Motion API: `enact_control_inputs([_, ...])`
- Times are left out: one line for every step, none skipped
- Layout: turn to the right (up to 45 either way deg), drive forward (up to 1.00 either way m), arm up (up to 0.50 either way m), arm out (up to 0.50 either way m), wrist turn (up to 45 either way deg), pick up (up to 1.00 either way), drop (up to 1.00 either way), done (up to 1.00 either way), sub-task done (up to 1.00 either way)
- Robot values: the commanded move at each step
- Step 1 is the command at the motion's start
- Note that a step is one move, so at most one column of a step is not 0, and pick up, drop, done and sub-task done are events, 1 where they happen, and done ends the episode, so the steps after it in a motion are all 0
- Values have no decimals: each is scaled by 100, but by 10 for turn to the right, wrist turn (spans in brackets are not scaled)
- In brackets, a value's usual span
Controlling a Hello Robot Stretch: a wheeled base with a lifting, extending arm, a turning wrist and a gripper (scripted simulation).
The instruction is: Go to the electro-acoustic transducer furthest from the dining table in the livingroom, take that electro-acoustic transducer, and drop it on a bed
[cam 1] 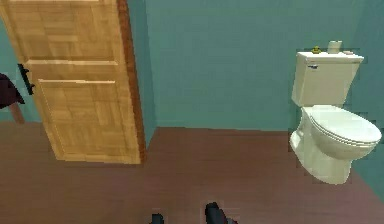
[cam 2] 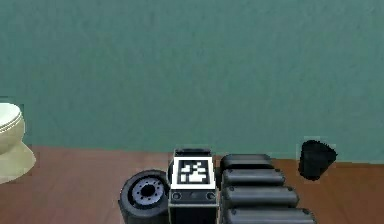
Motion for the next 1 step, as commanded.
enact_control_inputs([-420, 0, 0, 0, 0, 0, 0, 0, 0])
